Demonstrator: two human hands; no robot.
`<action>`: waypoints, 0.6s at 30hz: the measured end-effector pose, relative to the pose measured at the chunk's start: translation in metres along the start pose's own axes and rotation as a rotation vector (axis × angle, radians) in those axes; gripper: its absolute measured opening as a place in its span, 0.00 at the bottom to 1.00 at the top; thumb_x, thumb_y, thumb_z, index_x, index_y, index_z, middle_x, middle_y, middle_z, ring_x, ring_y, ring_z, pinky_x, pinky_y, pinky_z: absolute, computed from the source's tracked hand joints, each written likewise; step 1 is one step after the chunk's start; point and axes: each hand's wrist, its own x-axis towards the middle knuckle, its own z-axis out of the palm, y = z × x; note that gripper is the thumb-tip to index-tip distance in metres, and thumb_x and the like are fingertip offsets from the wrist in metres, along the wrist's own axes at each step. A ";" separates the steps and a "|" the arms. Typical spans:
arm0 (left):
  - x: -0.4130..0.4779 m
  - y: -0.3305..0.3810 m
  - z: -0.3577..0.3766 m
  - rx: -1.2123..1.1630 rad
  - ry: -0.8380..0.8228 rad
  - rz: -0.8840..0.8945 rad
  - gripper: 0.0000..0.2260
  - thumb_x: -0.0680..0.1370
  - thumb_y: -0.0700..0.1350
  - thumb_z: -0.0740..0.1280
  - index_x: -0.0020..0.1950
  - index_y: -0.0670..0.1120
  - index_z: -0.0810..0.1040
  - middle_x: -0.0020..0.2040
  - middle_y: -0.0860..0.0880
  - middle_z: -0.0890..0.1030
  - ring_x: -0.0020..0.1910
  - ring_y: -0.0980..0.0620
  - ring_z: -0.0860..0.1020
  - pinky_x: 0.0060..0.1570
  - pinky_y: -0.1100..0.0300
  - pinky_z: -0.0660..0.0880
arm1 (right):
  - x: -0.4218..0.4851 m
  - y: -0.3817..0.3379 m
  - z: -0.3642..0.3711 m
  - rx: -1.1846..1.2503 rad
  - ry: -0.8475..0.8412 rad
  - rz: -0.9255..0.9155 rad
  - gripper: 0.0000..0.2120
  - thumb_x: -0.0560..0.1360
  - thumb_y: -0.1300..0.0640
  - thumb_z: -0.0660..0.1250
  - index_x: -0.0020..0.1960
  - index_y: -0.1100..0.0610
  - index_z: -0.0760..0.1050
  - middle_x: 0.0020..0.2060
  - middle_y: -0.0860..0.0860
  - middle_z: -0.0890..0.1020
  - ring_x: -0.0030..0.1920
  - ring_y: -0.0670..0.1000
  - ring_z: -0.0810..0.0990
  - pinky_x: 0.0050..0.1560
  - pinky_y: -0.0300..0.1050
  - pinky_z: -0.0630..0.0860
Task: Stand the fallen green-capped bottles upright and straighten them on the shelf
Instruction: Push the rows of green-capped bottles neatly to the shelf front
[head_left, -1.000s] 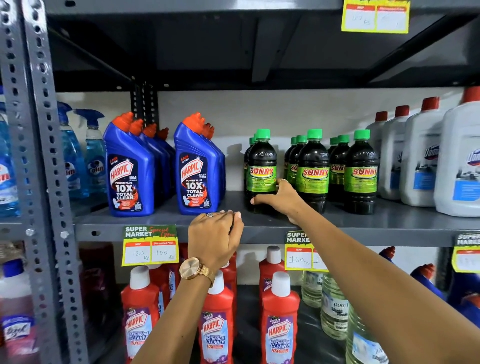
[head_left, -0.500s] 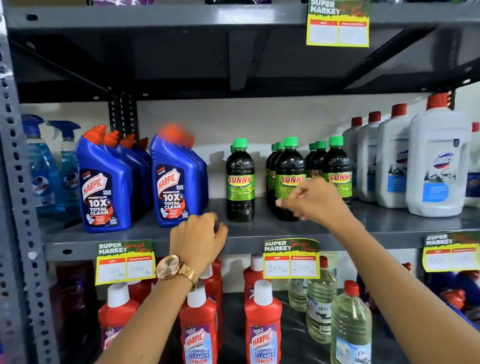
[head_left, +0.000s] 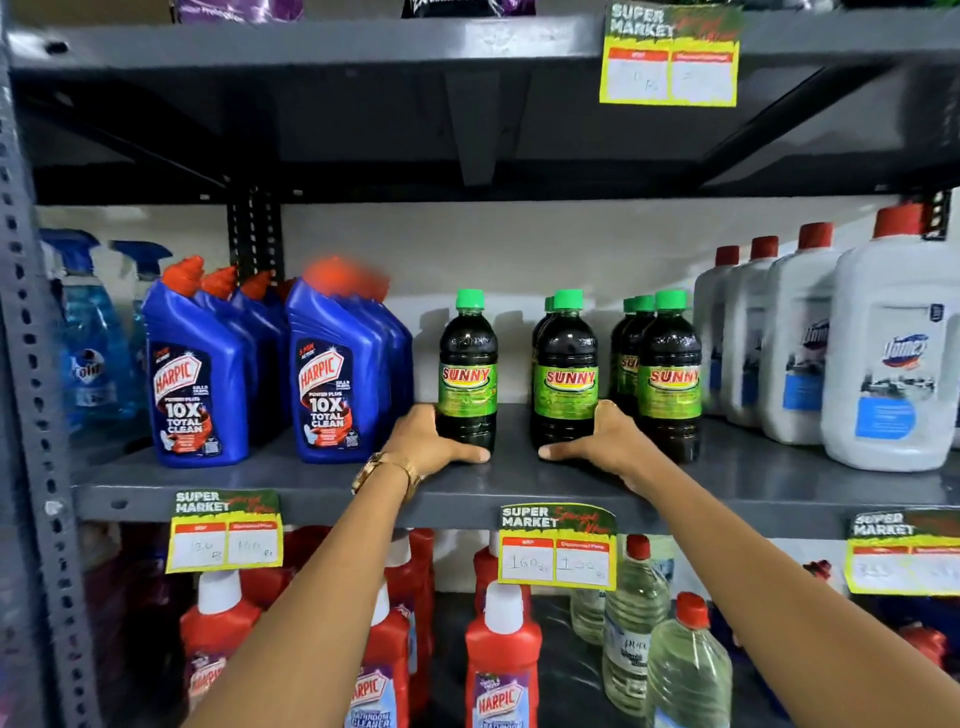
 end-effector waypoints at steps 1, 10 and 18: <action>0.000 -0.001 0.000 0.005 0.010 0.003 0.30 0.60 0.49 0.82 0.60 0.46 0.79 0.57 0.47 0.83 0.56 0.48 0.79 0.60 0.55 0.74 | 0.003 0.002 0.000 0.026 -0.029 -0.010 0.35 0.61 0.56 0.83 0.61 0.61 0.70 0.56 0.55 0.80 0.57 0.54 0.77 0.54 0.46 0.75; -0.003 -0.003 0.001 0.027 0.036 0.048 0.26 0.61 0.50 0.82 0.57 0.48 0.82 0.53 0.49 0.85 0.54 0.50 0.81 0.60 0.56 0.74 | 0.007 0.005 0.001 0.071 -0.048 -0.031 0.32 0.61 0.58 0.82 0.59 0.61 0.70 0.54 0.55 0.78 0.56 0.55 0.76 0.52 0.46 0.73; -0.009 0.002 0.005 0.139 0.049 0.064 0.31 0.63 0.56 0.80 0.62 0.48 0.77 0.60 0.47 0.82 0.60 0.48 0.78 0.64 0.53 0.72 | 0.005 0.005 0.001 0.071 -0.034 -0.041 0.32 0.61 0.61 0.81 0.62 0.64 0.73 0.57 0.59 0.81 0.59 0.58 0.78 0.57 0.46 0.75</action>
